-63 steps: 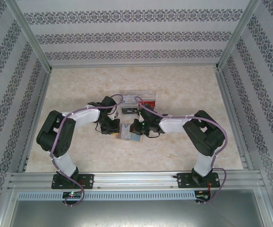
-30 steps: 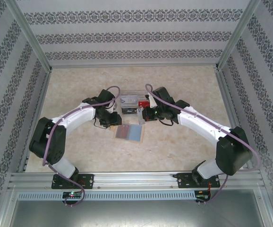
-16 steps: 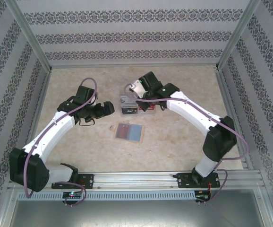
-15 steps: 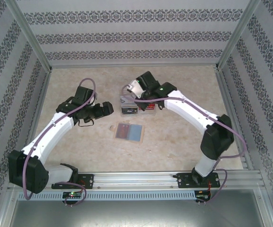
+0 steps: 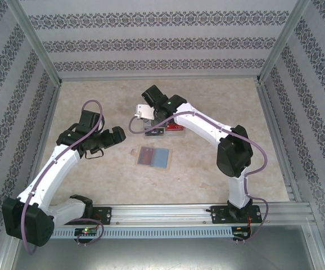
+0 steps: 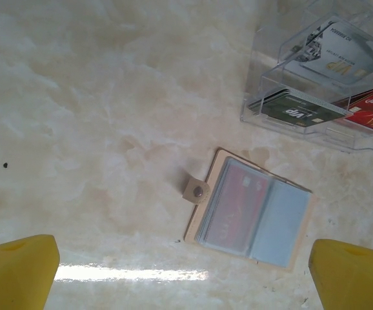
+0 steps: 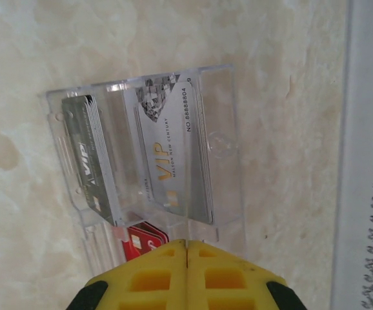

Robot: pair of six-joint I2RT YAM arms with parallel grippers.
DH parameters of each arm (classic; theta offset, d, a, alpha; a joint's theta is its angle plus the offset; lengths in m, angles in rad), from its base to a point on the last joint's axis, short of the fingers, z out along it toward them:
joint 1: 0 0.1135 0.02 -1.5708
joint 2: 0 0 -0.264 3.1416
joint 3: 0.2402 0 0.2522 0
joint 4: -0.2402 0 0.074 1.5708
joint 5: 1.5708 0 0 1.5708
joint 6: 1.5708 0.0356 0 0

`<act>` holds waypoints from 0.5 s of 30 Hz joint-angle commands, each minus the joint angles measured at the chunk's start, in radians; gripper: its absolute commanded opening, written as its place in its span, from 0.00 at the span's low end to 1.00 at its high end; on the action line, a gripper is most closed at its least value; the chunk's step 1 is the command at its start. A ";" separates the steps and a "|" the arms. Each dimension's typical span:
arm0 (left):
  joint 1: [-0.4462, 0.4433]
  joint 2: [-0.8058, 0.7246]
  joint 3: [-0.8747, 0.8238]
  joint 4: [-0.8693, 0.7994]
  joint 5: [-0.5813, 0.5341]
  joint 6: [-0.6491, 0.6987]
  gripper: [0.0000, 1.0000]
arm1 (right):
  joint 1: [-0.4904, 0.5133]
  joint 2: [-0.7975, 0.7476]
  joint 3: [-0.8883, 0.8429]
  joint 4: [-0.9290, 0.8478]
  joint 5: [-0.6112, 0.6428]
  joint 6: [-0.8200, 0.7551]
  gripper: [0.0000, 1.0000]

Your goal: Take the credit cards out of the card holder

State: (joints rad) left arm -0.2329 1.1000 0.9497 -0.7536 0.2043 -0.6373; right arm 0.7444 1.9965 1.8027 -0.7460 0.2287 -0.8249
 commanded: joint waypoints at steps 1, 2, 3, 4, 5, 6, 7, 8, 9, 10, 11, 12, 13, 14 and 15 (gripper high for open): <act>0.020 -0.023 -0.011 -0.052 -0.024 -0.016 1.00 | 0.016 0.040 0.032 -0.028 0.036 -0.098 0.00; 0.021 -0.025 -0.009 -0.055 -0.024 -0.015 1.00 | 0.017 0.049 0.033 -0.022 0.040 -0.104 0.00; 0.024 -0.025 -0.007 -0.059 -0.023 -0.013 0.99 | 0.019 0.057 0.033 -0.018 0.037 -0.110 0.00; 0.026 -0.025 -0.004 -0.061 -0.022 -0.012 1.00 | 0.022 0.062 0.034 -0.012 0.033 -0.111 0.00; 0.028 -0.026 -0.003 -0.062 -0.023 -0.009 1.00 | 0.023 0.068 0.038 -0.006 0.024 -0.105 0.00; 0.030 -0.024 -0.001 -0.065 -0.023 -0.007 1.00 | 0.025 0.075 0.047 -0.007 0.019 -0.098 0.00; 0.032 -0.024 0.001 -0.068 -0.025 -0.006 1.00 | 0.024 0.082 0.052 -0.008 0.018 -0.097 0.00; 0.033 -0.024 0.000 -0.069 -0.024 -0.005 1.00 | 0.027 0.089 0.054 -0.003 0.021 -0.097 0.00; 0.036 -0.024 0.001 -0.068 -0.023 -0.005 1.00 | 0.027 0.094 0.054 0.004 0.026 -0.098 0.00; 0.036 -0.024 0.000 -0.069 -0.022 -0.005 1.00 | 0.026 0.097 0.054 0.006 0.029 -0.100 0.00; 0.037 -0.024 0.002 -0.070 -0.022 -0.005 1.00 | 0.027 0.100 0.054 0.007 0.031 -0.102 0.00; 0.039 -0.023 0.002 -0.069 -0.022 -0.004 1.00 | 0.027 0.102 0.055 0.007 0.032 -0.103 0.00; 0.038 -0.022 0.000 -0.069 -0.022 -0.004 1.00 | 0.028 0.103 0.055 0.007 0.030 -0.102 0.00; 0.040 -0.023 0.000 -0.069 -0.021 -0.004 1.00 | 0.029 0.105 0.055 0.006 0.025 -0.100 0.00; 0.040 -0.020 0.001 -0.069 -0.018 -0.004 1.00 | 0.027 0.106 0.055 0.008 0.024 -0.098 0.00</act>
State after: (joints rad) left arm -0.2073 1.0889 0.9482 -0.7795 0.1970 -0.6373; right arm 0.7639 2.0827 1.8290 -0.7406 0.2466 -0.9138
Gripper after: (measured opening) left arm 0.997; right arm 0.064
